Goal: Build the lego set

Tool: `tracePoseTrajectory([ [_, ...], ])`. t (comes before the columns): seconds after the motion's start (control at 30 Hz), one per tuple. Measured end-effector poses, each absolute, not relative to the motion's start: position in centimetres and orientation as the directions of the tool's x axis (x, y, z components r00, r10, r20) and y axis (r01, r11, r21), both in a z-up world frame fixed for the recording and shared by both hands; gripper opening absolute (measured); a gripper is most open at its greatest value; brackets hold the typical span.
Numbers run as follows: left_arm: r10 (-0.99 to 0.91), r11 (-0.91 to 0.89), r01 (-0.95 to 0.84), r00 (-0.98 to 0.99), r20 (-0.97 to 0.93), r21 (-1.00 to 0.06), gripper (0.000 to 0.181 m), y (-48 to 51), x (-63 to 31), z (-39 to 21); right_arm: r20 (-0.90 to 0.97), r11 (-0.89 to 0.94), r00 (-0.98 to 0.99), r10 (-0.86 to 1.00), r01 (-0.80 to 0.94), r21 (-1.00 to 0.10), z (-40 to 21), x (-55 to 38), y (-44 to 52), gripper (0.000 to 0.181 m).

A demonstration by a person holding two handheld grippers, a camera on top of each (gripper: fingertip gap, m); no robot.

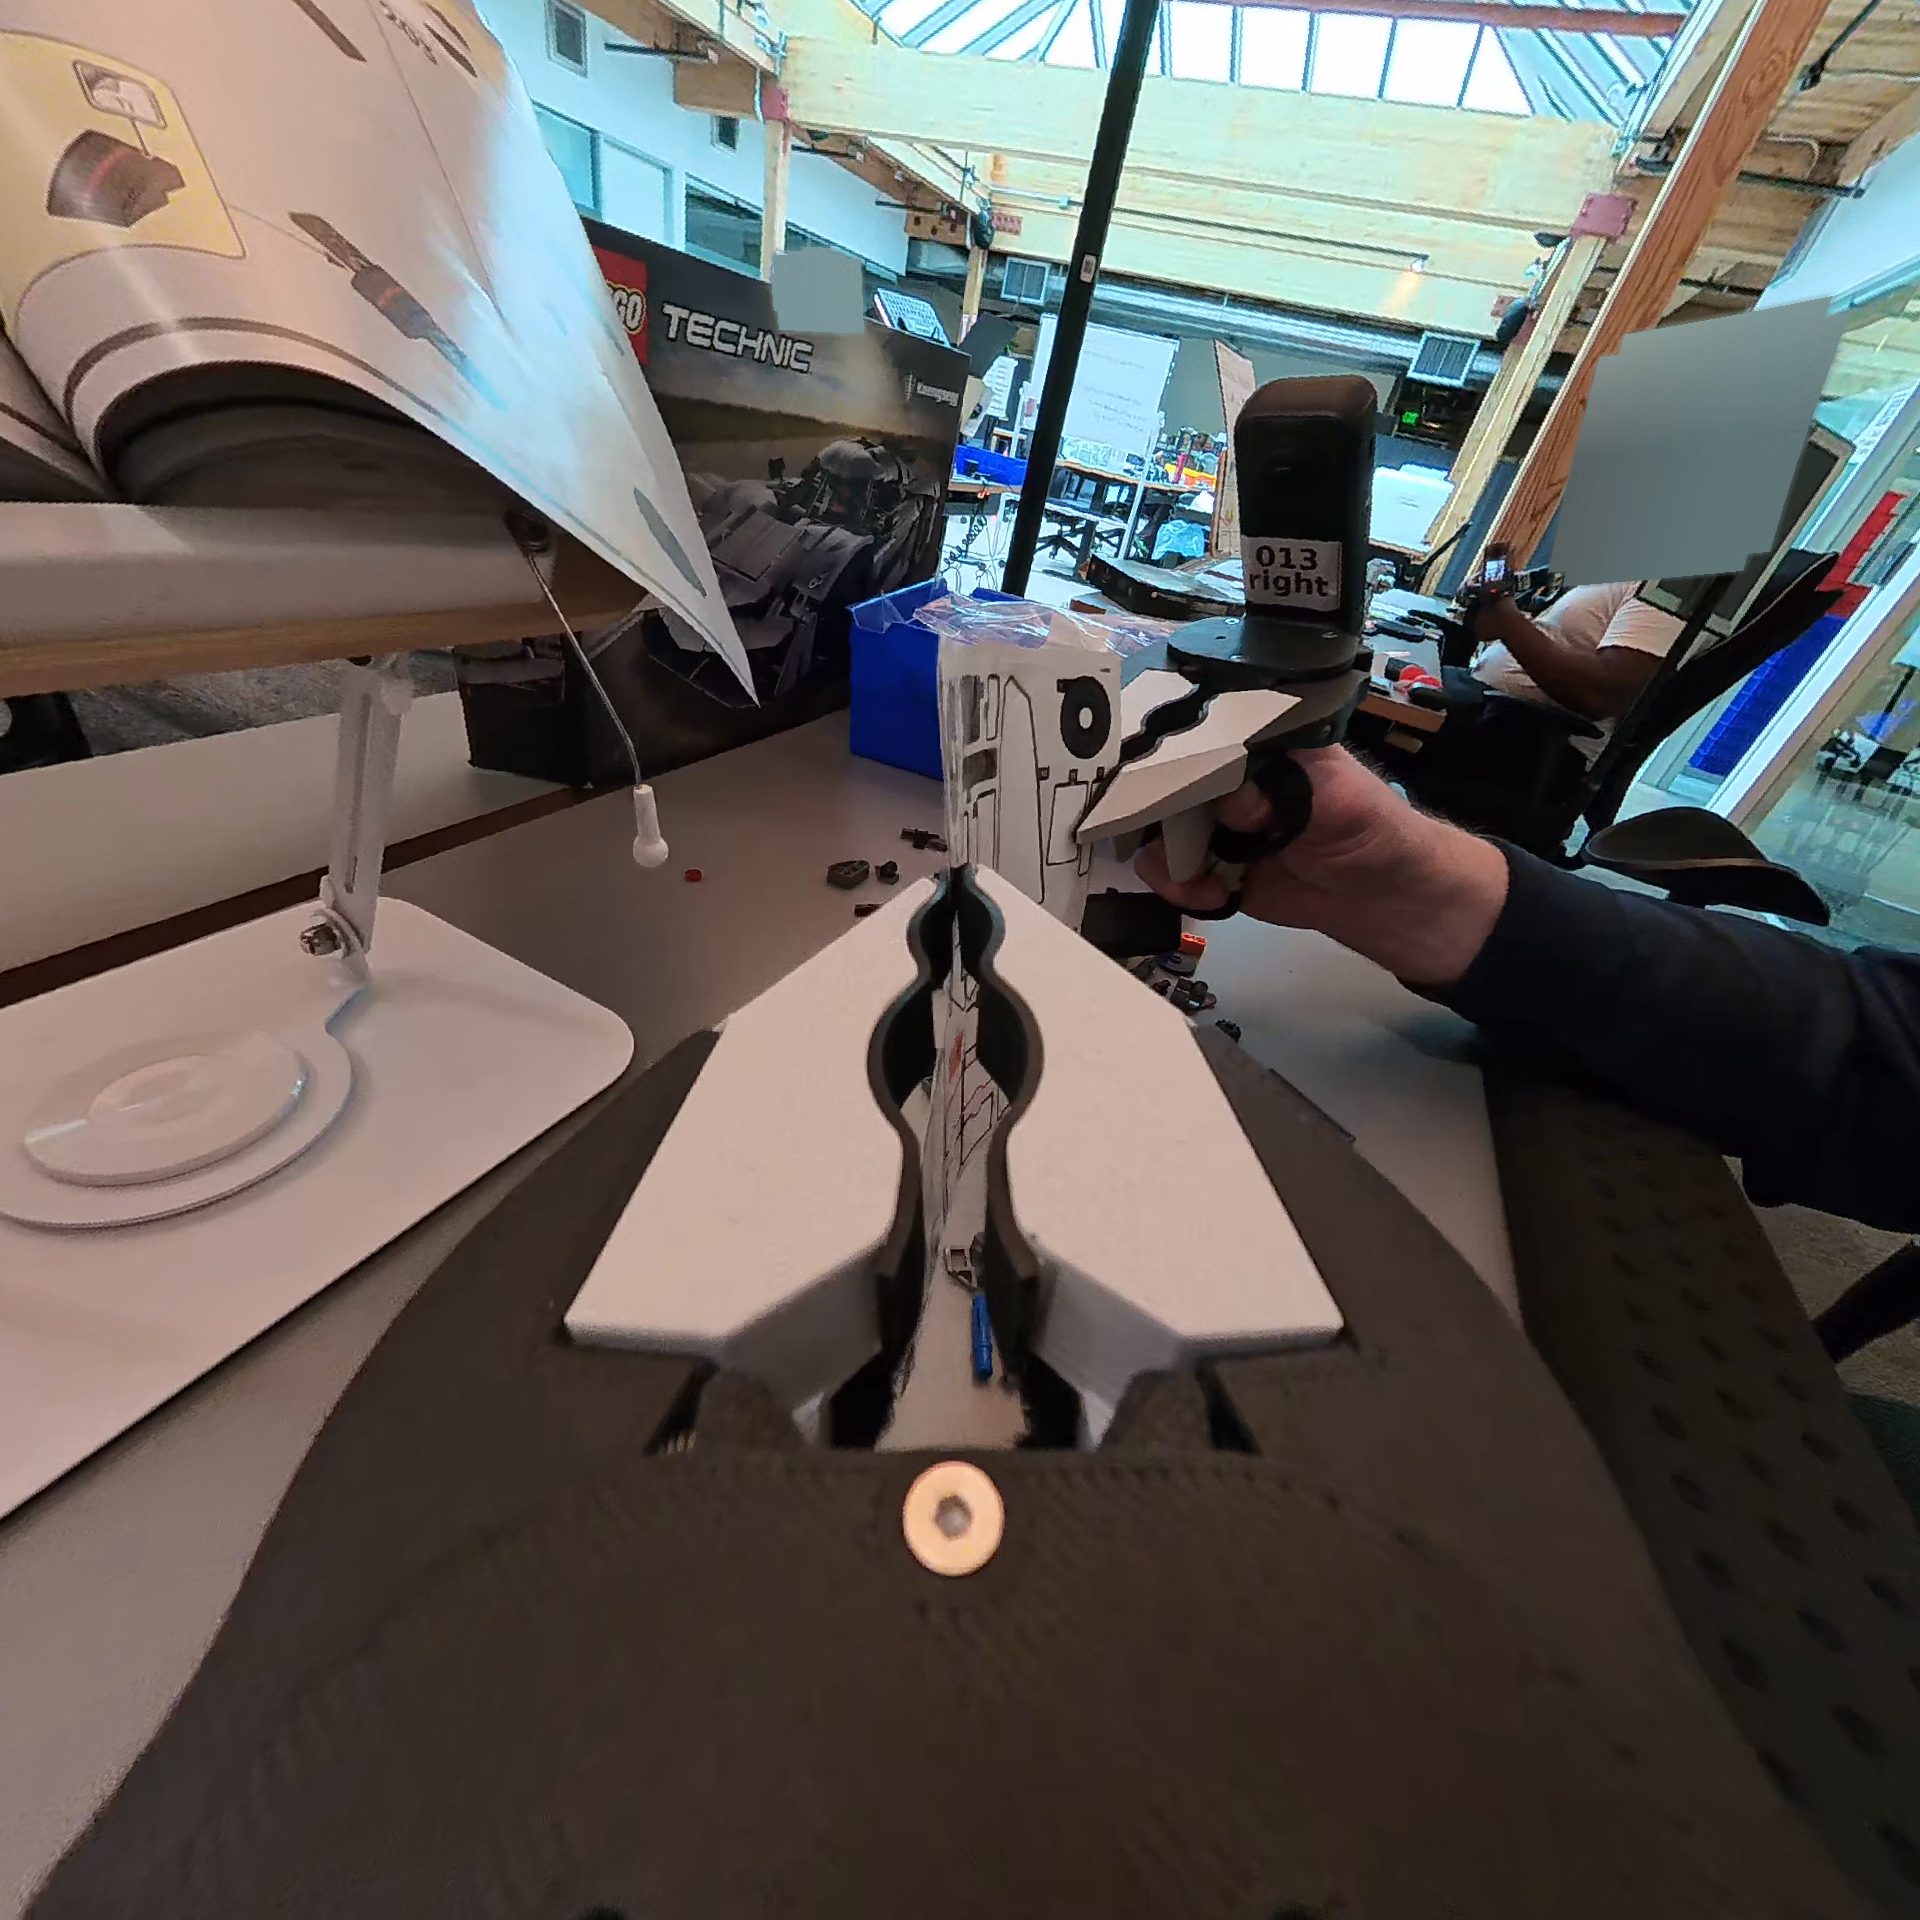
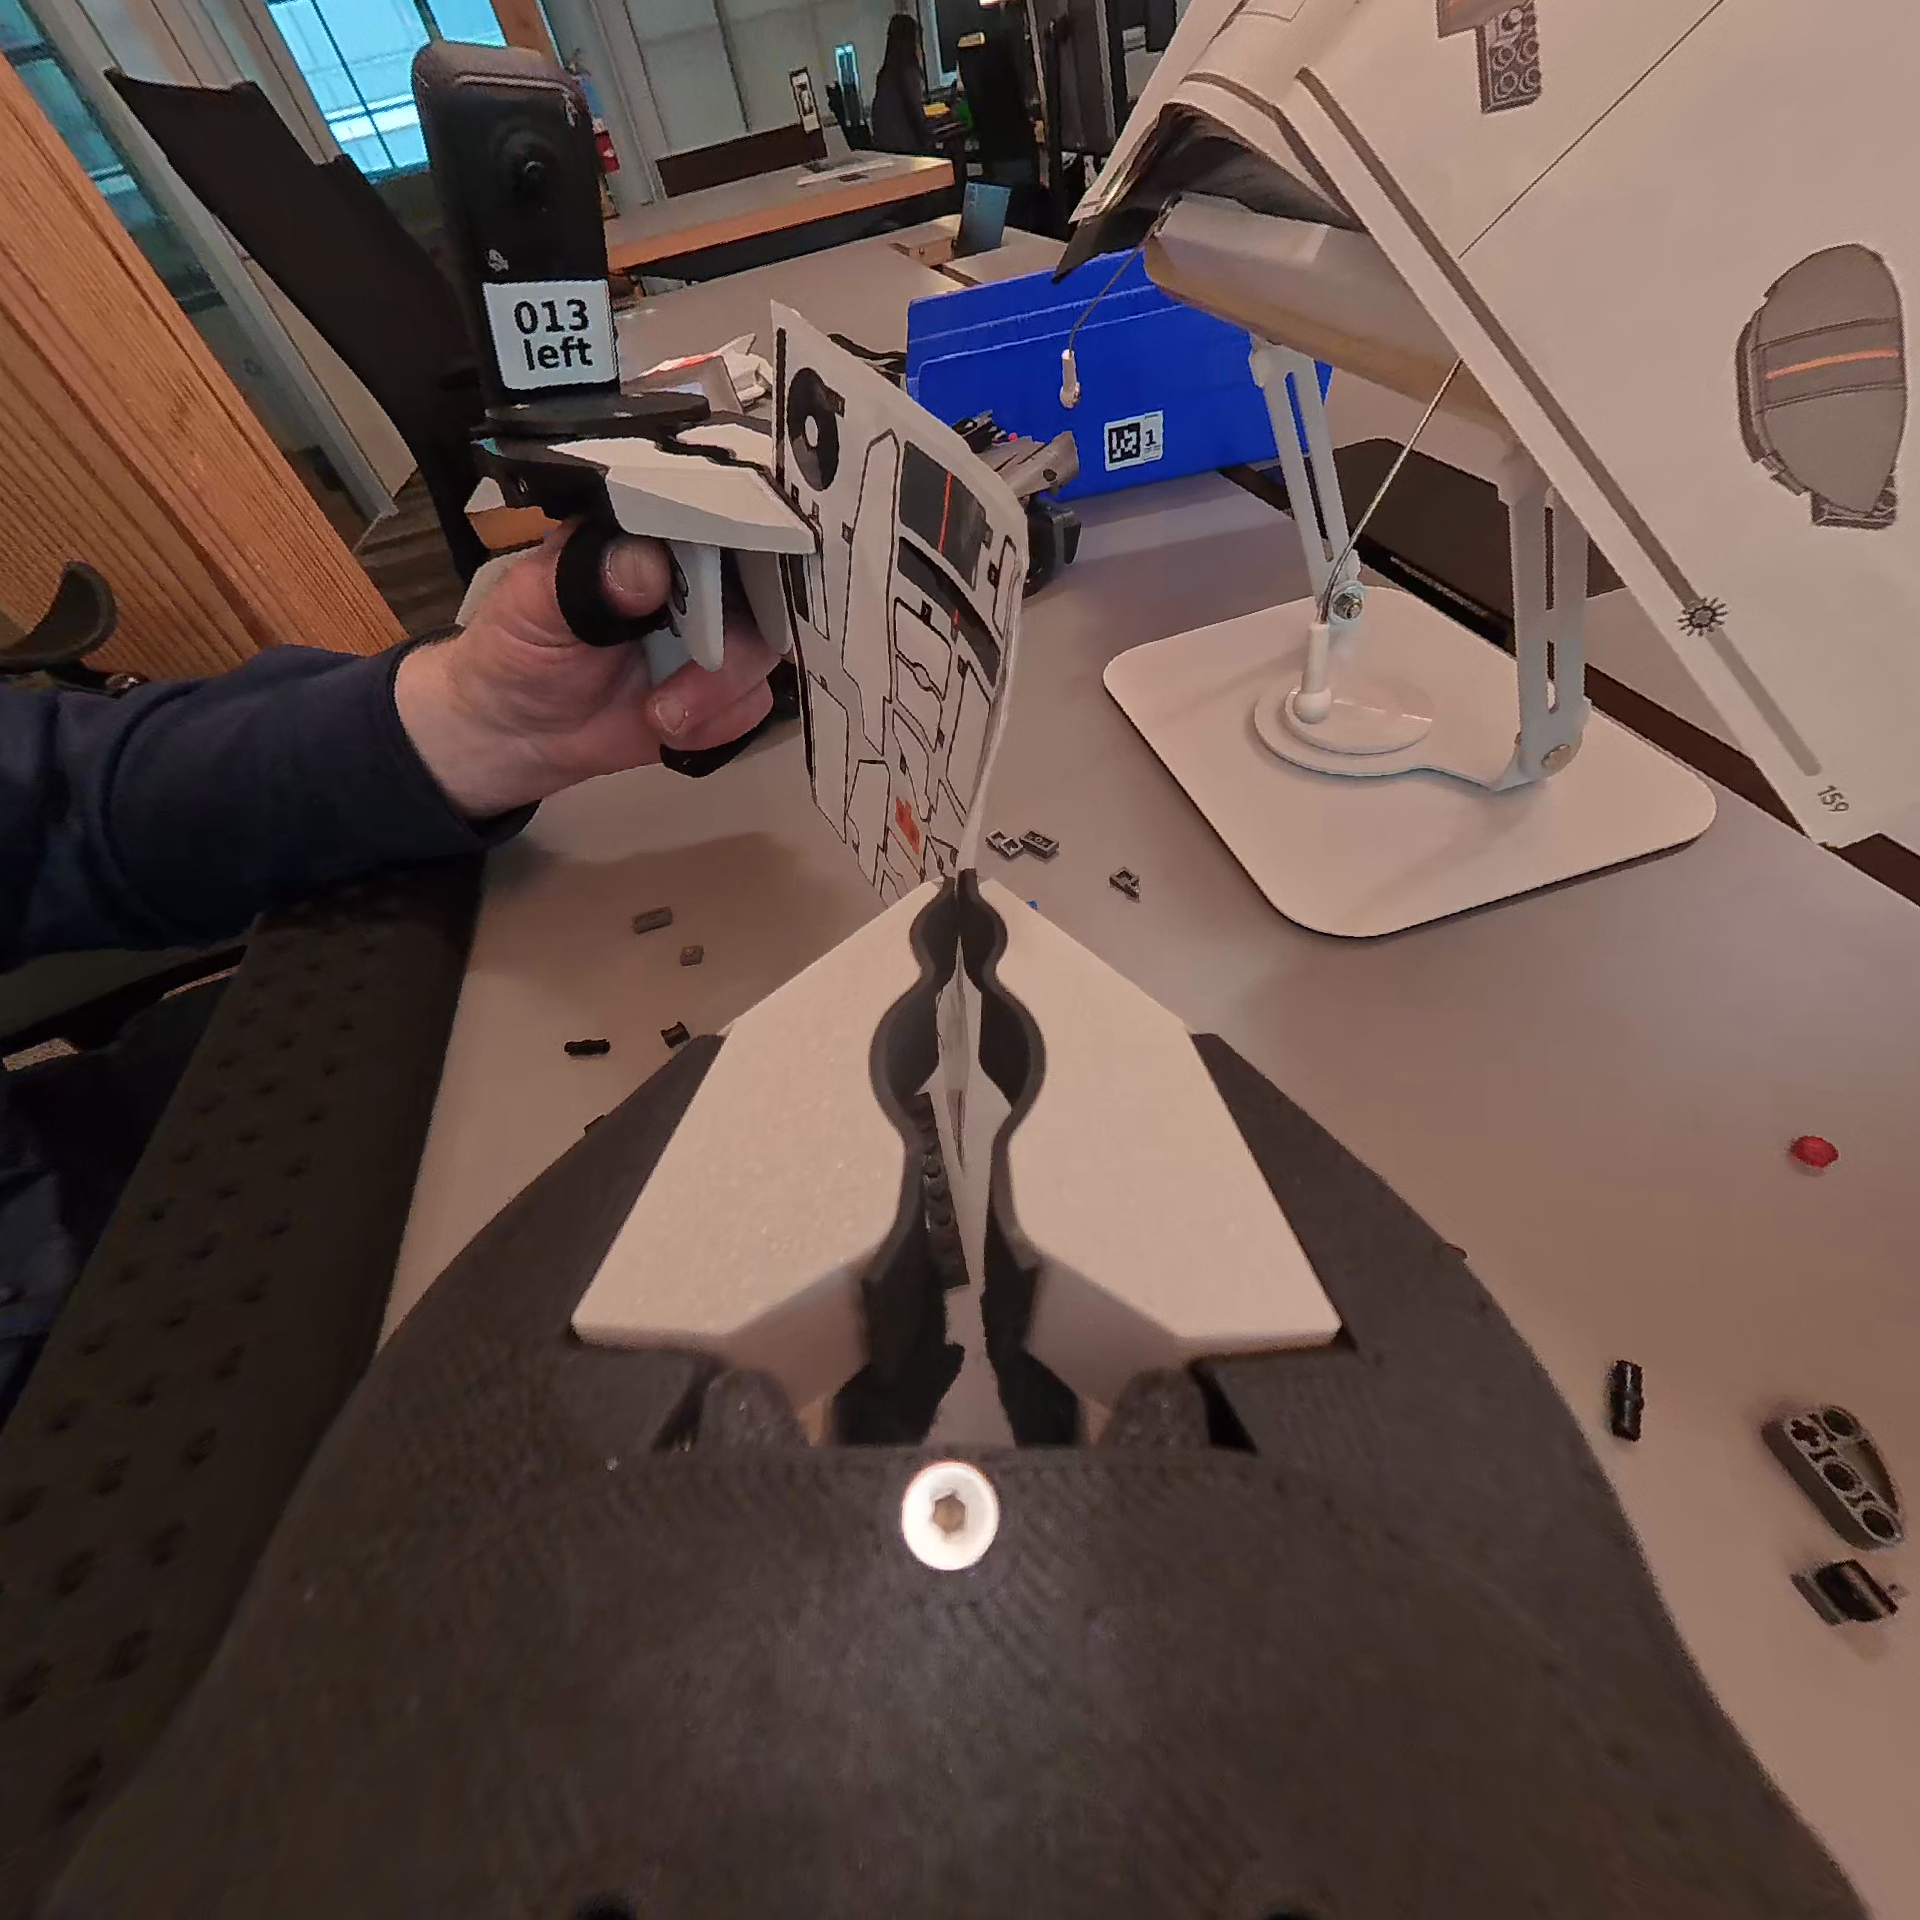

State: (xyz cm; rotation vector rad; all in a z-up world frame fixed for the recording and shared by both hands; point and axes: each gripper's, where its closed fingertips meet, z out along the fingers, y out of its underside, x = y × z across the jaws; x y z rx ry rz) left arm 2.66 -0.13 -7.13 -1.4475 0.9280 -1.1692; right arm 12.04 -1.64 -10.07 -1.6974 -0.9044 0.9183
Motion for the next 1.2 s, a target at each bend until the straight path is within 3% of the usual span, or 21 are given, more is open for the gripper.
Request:
tracePoseTrajectory([
  [0.37, -0.960, -0.196, 0.014, 0.199, 0.195, -0.980, 0.000, -0.7, 3.2, -7.4, -0.170, -0.262, 0.438, 0.883, 0.160, -0.952, -10.3, 12.0, -1.6, 0.000],
  [0.7, -0.991, 0.106, -0.181, 0.065, -0.119, -0.978, 0.000, -6.0, 6.8, -8.8, -0.156, -0.255, 0.451, 0.879, 0.168, -0.952, -10.6, 12.1, -1.4, 0.000],
  [1.2, -0.994, 0.091, -0.180, 0.050, -0.102, -0.979, 0.000, -6.4, 7.2, -9.0, -0.119, -0.230, 0.468, 0.876, 0.188, -0.955, -10.7, 12.2, -1.3, 0.000],
])
